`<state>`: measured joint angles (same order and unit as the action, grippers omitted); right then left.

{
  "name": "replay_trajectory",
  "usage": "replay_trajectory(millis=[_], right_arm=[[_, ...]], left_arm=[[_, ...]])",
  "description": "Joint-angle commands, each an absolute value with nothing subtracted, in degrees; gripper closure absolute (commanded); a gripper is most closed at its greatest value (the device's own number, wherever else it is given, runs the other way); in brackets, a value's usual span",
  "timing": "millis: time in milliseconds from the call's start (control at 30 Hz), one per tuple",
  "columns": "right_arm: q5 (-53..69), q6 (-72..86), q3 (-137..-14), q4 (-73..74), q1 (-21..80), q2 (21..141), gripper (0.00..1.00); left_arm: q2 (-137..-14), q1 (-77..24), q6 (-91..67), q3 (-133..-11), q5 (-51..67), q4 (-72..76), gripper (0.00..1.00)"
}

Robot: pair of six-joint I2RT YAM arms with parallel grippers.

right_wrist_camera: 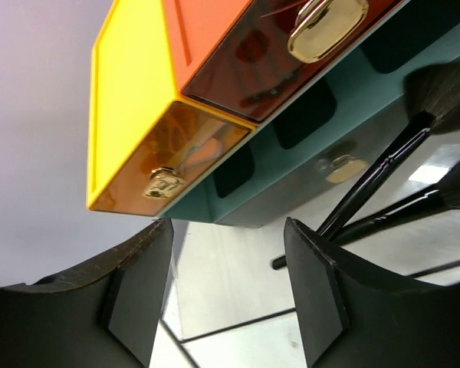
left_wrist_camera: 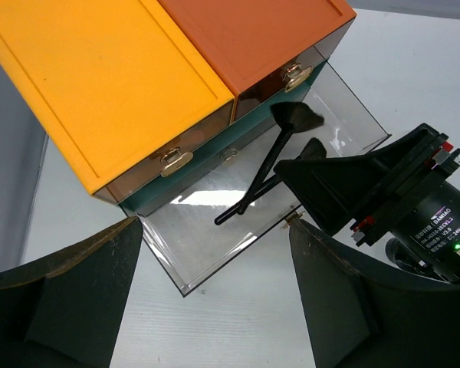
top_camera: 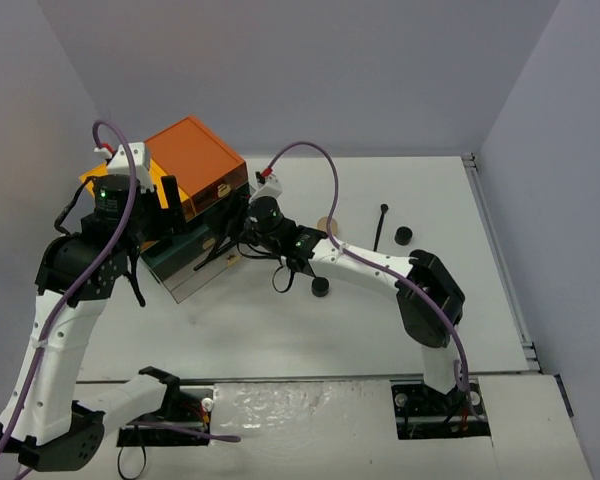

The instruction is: Organize the makeup

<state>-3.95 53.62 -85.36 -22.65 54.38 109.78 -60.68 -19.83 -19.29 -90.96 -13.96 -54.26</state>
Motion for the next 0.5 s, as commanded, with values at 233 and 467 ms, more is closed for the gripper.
replay_trajectory(millis=[233, 467], right_arm=[[-13.7, 30.9, -89.6, -9.0, 53.3, 101.1, 0.36], [-17.6, 28.5, -80.7, 3.3, 37.9, 94.4, 0.36]], left_arm=[[-61.7, -19.5, -19.2, -91.1, -13.8, -51.6, 0.25], [-64.1, -19.5, -19.5, -89.7, -11.1, -50.5, 0.25]])
